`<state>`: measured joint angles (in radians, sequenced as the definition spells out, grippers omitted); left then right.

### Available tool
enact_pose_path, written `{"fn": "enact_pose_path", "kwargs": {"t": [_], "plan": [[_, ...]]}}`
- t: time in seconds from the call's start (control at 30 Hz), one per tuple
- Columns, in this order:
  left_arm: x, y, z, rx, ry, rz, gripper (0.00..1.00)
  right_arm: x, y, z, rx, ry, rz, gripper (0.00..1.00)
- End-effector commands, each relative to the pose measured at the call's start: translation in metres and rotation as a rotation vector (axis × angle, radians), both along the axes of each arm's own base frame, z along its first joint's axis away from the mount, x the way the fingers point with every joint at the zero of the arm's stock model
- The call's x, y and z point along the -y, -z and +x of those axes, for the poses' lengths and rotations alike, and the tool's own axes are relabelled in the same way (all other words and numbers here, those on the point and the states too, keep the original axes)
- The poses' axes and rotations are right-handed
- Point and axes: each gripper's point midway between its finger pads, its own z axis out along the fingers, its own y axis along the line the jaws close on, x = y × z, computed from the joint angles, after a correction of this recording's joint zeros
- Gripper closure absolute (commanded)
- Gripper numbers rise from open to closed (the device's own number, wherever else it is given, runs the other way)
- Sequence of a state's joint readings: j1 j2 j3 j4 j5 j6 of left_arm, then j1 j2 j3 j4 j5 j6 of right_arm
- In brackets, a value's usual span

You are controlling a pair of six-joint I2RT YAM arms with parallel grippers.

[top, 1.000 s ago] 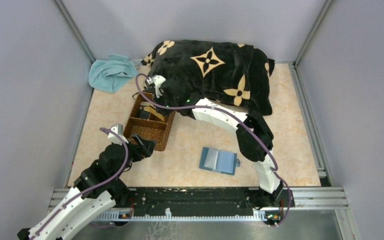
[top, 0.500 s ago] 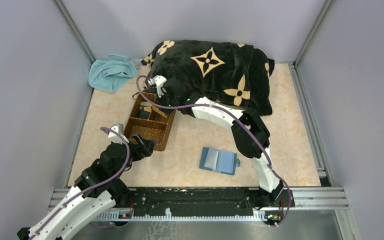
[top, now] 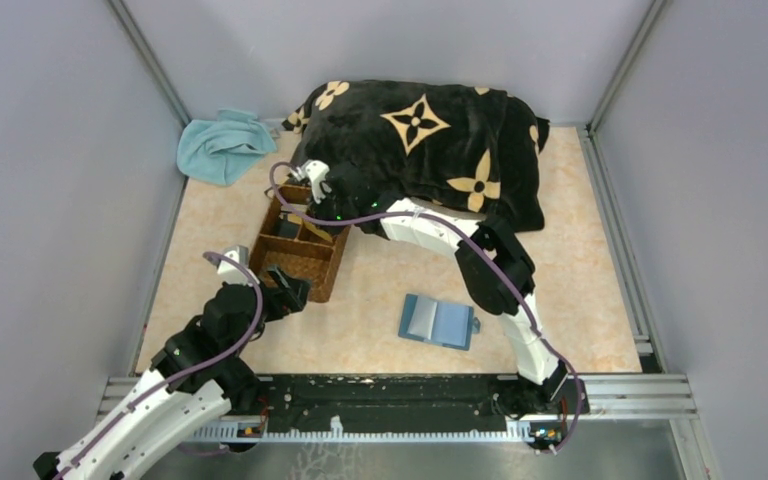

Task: Take the credit cards out of the card holder
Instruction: Place the credit card in the storage box.

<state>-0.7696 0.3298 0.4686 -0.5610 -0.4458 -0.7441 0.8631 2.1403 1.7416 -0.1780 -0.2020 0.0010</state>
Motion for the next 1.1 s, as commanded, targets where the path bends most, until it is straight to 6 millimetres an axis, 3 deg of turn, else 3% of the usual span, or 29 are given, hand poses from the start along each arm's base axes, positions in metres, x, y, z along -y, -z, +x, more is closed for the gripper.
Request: {"fn": "enact_pose_path", "kwargs": {"t": [0.0,0.17,0.47,0.53,0.6,0.83,0.97,1.07], "plan": [[0.000,-0.012,0.004,0.028,-0.009,-0.012,0.07,-0.014,-0.001,-0.015,0.066,-0.082,0.007,1.00],[0.003,-0.010,0.005,0.022,-0.002,-0.011,0.07,-0.011,0.022,-0.028,0.123,-0.111,-0.093,1.00],[0.004,-0.006,0.005,0.021,0.000,-0.010,0.07,-0.014,0.016,-0.046,0.167,-0.167,-0.105,1.00],[0.004,-0.005,0.005,0.019,0.002,-0.010,0.07,-0.013,0.013,-0.047,0.165,-0.162,-0.103,0.84],[0.005,-0.004,0.005,0.020,0.003,-0.012,0.07,-0.012,0.009,-0.047,0.167,-0.153,-0.097,0.77],[0.008,-0.001,0.006,0.015,0.012,-0.015,0.07,-0.007,-0.024,-0.047,0.194,-0.119,-0.056,0.73],[0.010,0.000,0.006,0.012,0.018,-0.021,0.07,-0.002,-0.058,-0.051,0.218,-0.095,0.010,0.72],[0.010,0.000,0.005,0.010,0.017,-0.025,0.07,0.003,-0.095,-0.060,0.234,-0.093,0.098,0.72]]}}
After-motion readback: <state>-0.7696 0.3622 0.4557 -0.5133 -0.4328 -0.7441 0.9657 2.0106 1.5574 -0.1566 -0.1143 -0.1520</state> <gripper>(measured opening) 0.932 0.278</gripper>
